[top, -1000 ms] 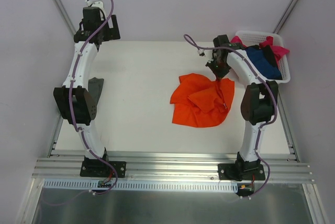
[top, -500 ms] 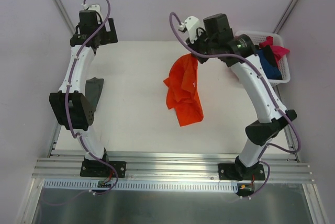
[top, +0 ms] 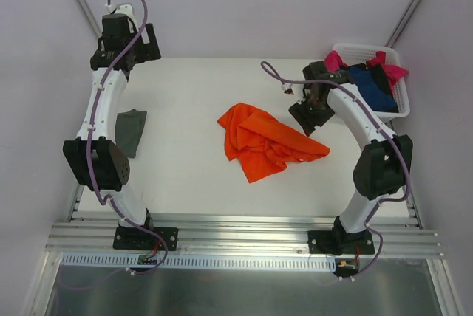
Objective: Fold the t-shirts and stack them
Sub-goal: Flatten out the tshirt
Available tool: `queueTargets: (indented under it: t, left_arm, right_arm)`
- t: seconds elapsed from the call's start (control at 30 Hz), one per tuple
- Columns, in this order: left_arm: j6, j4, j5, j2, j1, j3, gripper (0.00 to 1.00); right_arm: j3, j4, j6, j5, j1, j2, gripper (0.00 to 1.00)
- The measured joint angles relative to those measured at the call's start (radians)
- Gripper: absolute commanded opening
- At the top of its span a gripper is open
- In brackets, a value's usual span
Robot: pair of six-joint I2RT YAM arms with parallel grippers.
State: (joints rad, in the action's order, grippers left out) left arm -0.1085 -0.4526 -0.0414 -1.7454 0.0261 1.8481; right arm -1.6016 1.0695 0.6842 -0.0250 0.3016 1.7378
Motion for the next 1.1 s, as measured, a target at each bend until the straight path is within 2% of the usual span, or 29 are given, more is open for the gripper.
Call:
queueTargets:
  t: [0.13,0.23,0.4,0.53,0.8,1.1]
  left_arm:
    - [0.003,0.000,0.008,0.000,0.000,-0.016,0.99]
    - [0.020,-0.002,0.010,-0.002,0.000,-0.029,0.99]
    - [0.062,0.002,0.002,-0.019,-0.005,-0.029,0.99]
    - [0.113,0.002,-0.030,-0.033,-0.021,-0.029,0.99]
    - [0.151,0.004,-0.041,-0.035,-0.059,-0.029,0.99]
    - [0.152,0.005,-0.040,-0.039,-0.060,-0.029,0.99]
  right_arm:
    - [0.008,-0.044,0.080,0.061,0.031,-0.041,0.54]
    - [0.089,-0.102,0.174,0.147,0.060,-0.147,0.48]
    - [0.237,-0.121,0.312,0.311,0.095,-0.247,0.46]
    - [0.224,-0.104,0.358,0.387,0.100,-0.154,0.43]
    - [-0.026,-0.103,0.351,0.431,0.103,0.186,0.36]
    - [-0.029,-0.083,0.379,0.428,0.135,0.225,0.29]
